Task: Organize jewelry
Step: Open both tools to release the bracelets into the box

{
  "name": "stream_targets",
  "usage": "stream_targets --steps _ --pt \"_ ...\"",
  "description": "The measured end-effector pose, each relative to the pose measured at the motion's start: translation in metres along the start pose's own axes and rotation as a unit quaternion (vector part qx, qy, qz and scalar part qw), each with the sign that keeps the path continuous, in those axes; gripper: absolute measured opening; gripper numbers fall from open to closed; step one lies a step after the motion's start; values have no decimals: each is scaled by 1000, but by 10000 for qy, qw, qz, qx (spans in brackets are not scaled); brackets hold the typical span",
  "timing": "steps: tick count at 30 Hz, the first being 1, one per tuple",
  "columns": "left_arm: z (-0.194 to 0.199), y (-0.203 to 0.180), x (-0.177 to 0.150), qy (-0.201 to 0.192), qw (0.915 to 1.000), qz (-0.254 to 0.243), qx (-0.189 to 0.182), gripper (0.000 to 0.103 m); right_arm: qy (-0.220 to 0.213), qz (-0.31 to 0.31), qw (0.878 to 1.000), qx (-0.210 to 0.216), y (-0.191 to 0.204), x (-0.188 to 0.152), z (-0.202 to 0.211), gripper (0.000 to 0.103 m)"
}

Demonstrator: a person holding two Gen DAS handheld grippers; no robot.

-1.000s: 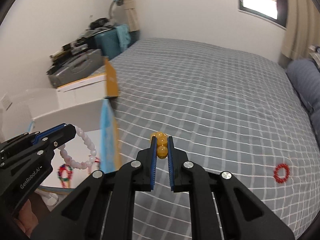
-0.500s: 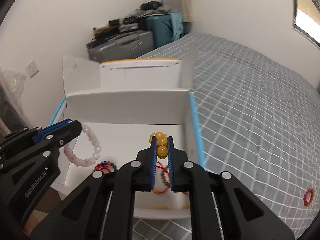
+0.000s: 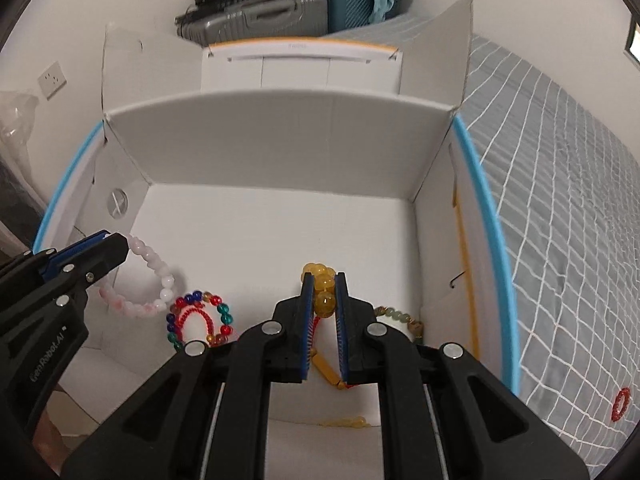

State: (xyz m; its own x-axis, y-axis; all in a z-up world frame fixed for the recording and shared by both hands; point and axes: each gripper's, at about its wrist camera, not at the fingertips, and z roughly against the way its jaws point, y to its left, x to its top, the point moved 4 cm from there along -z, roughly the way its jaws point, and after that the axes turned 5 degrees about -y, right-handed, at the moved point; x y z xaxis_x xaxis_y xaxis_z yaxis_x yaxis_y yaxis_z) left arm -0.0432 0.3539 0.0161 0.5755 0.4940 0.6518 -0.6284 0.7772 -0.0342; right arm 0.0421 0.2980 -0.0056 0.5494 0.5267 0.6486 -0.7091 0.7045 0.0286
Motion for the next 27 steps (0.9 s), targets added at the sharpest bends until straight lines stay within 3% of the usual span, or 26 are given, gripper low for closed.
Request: stream_targets --steps 5,16,17,18,19,20,24,27 --pt "-10 8 -8 163 9998 30 100 11 312 43 9995 45 2 -2 -18 9" --pt "-13 17 -9 241 9995 52 205 14 312 89 9995 53 3 -4 -15 12" --pt "-12 18 -9 228 9995 50 211 15 304 92 9995 51 3 -3 -13 19" --pt "-10 18 -9 212 9995 58 220 22 257 86 9996 103 3 -2 -9 35" --pt "-8 20 -8 176 9995 85 229 34 193 72 9997 137 2 -1 -4 44" --pt "-4 21 -7 104 9996 111 234 39 97 45 9998 159 1 0 3 53" --pt "10 21 -3 -117 9995 148 255 61 -296 85 9994 179 -4 6 29 68" --pt "24 18 1 -334 9991 130 213 73 -691 213 9974 64 -9 7 54 86"
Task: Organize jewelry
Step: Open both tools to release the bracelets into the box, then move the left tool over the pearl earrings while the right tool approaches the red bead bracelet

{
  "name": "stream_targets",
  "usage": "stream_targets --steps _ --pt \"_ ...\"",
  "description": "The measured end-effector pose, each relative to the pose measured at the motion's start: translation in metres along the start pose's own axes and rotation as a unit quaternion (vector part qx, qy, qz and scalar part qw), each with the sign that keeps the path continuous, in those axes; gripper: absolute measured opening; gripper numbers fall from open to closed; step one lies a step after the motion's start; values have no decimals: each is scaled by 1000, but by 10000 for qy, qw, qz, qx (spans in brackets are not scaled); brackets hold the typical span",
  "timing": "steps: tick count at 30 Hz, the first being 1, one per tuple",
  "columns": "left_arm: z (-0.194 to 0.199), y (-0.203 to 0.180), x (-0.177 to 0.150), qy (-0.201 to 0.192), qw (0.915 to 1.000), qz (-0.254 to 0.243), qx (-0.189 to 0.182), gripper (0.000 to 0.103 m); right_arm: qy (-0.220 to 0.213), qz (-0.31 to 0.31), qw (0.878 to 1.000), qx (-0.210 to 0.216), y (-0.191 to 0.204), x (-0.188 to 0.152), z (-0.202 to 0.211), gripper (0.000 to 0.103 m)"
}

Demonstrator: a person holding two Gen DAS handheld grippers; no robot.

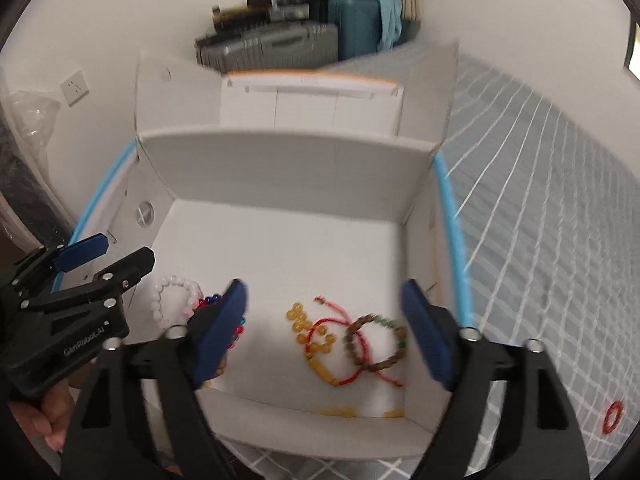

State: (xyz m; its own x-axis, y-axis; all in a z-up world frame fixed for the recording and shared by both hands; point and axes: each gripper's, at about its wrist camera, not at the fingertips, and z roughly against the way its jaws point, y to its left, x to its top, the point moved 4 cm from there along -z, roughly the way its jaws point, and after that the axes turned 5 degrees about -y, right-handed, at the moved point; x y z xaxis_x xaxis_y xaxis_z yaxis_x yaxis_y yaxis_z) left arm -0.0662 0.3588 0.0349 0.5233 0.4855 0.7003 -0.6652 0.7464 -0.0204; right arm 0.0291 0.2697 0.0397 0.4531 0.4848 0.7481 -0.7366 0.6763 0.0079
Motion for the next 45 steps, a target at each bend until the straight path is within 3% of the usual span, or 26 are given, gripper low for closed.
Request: stream_targets --steps 3,6,10,14,20,23,25,29,32,37,45 --pt "11 -8 5 -203 9997 -80 -100 85 -436 274 9982 -291 -15 2 28 92" --pt "21 -24 8 -326 9990 -149 -249 90 -690 233 9957 -581 -48 -3 52 94" --pt "33 -51 11 -490 9973 -300 -456 97 -835 -58 9911 -1032 -108 -21 78 96" --pt "41 -94 10 -606 9937 -588 -731 97 -774 -614 9839 -1491 -179 -52 97 96" --pt "51 -179 -6 -617 9814 -1177 -1386 97 -453 -1598 9586 -2314 -297 -119 127 96" --pt "56 -227 -18 -577 9718 -1433 -1779 97 -331 -1973 9472 -2507 -341 -149 138 96" --pt "57 -256 -27 -473 9650 -1578 -2042 97 -183 -2270 9333 -2778 -374 -174 145 96" --pt "59 -320 -52 -449 9515 -1972 -2318 97 76 -2845 9118 -2961 -429 -221 151 96" --pt "55 -357 -76 -314 9416 -2194 -2535 97 182 -3223 9015 -2884 -453 -252 150 96" --pt "40 -395 -123 -56 9307 -2567 -2605 97 390 -3323 8931 -3008 -473 -283 150 96" --pt "24 -406 -179 302 9204 -2733 -2781 97 641 -3633 8796 -3002 -496 -310 134 92"
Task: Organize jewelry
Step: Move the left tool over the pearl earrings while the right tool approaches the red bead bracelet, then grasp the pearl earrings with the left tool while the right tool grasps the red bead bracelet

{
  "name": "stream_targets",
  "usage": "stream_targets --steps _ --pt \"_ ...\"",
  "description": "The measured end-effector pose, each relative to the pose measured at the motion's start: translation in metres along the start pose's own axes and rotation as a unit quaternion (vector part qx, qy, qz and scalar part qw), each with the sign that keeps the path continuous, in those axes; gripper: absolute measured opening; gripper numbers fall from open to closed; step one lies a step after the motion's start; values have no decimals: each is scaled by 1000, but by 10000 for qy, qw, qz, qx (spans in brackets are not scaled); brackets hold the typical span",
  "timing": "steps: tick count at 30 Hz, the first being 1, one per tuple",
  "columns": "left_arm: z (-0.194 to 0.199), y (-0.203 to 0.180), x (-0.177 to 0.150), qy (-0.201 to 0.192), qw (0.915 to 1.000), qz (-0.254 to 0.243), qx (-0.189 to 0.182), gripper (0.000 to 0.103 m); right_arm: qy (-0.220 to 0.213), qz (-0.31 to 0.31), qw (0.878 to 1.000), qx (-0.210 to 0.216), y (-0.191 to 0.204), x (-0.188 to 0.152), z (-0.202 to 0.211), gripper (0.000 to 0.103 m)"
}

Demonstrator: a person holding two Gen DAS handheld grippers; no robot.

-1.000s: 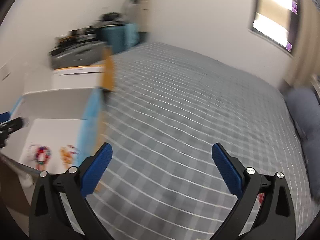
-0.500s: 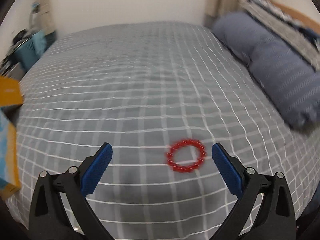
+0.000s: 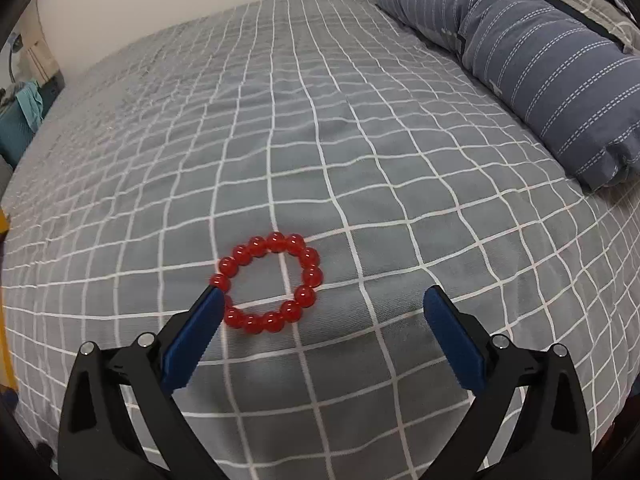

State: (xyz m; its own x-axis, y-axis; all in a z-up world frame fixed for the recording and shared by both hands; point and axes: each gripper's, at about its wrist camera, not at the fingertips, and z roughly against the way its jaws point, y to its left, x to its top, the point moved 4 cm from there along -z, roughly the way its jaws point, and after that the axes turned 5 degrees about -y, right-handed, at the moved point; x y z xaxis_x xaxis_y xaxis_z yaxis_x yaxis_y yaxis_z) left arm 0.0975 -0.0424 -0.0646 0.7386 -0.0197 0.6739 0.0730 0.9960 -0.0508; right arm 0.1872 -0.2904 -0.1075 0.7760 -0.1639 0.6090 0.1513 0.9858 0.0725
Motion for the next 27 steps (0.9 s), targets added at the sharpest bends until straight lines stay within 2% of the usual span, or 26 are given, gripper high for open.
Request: stream_targets --steps 7,14,18,20,22,25,27 --pt "-15 -7 -17 181 9998 -2 -2 97 331 -19 9994 -87 3 -3 -23 78" --pt "-22 -20 -26 280 9992 -151 -222 96 588 -206 9981 -15 2 -3 -35 52" --pt "-29 -25 -33 494 9980 -191 -336 78 645 -241 9976 90 5 -2 -35 32" --pt "-29 -26 -33 538 9975 -201 -402 65 674 -234 9973 148 7 -1 -35 27" --pt "-29 -25 -33 586 9971 -219 -425 45 688 -233 9972 164 8 0 -35 23" --pt "-28 -24 -31 707 9960 -214 -507 22 704 -240 9972 127 8 0 -35 21" --pt "-28 -24 -30 742 9957 -224 -514 22 702 -267 9971 110 7 1 -35 19"
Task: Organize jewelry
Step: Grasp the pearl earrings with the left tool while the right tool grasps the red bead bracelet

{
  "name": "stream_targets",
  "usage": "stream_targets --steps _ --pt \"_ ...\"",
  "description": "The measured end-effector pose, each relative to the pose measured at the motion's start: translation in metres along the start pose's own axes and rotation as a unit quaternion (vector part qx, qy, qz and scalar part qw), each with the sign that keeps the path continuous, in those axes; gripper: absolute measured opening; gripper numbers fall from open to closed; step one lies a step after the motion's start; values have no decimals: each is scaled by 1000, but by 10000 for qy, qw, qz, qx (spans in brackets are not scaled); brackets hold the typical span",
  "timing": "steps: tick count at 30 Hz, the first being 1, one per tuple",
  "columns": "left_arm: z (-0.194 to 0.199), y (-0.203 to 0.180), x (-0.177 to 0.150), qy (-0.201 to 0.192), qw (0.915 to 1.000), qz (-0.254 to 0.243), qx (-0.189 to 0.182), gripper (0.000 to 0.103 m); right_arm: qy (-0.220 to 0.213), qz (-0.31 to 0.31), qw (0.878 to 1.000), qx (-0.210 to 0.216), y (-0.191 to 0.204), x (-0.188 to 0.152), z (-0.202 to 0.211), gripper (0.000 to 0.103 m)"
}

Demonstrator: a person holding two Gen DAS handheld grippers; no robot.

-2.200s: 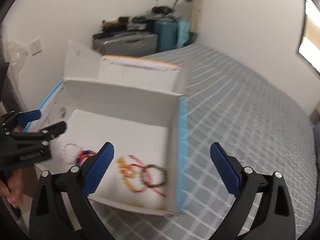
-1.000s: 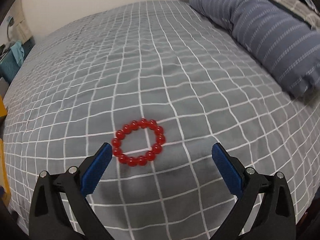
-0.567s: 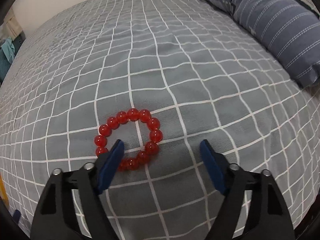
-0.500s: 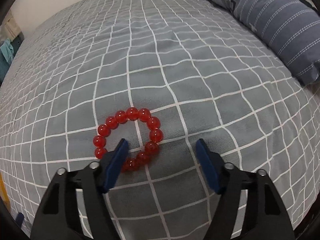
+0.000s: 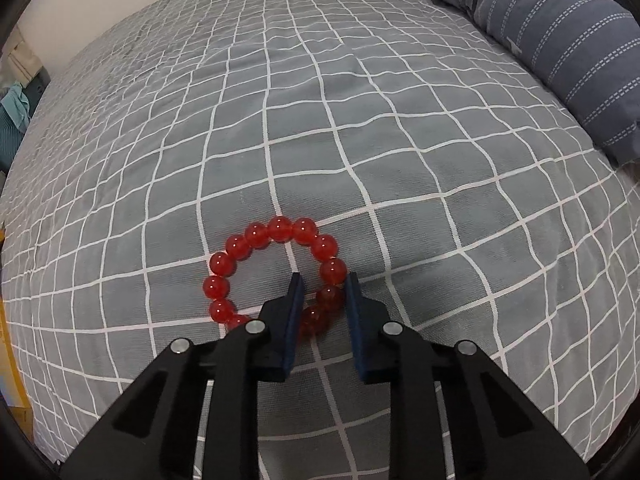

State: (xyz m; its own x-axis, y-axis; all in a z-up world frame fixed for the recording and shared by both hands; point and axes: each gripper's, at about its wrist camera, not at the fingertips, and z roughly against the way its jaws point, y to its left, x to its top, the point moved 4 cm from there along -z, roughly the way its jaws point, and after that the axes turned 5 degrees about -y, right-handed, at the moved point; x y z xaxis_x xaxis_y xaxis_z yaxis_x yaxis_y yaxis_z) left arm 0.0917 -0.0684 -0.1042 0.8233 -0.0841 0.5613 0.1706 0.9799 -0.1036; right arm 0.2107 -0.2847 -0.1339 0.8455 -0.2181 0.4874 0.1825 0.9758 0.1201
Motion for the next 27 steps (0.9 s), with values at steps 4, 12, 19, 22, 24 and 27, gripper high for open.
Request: stream_targets --steps 4,12,19,22,24,27 --pt "2 1 1 9 10000 -18 -17 22 -25 -92 10000 6 -2 0 2 18" --pt "6 0 5 -75 10000 -15 26 22 -113 -145 9998 47 -3 1 12 13" --pt "15 2 9 -162 9999 37 8 22 -221 -120 9996 139 0 -1 25 13" --pt "21 4 12 -229 9997 54 40 22 -296 -74 9993 200 4 -1 34 13" --pt "23 5 14 -246 9997 48 53 22 -352 -52 9991 231 6 0 40 13" --pt "28 7 16 -278 9996 77 66 22 -434 -36 9986 294 9 1 49 13"
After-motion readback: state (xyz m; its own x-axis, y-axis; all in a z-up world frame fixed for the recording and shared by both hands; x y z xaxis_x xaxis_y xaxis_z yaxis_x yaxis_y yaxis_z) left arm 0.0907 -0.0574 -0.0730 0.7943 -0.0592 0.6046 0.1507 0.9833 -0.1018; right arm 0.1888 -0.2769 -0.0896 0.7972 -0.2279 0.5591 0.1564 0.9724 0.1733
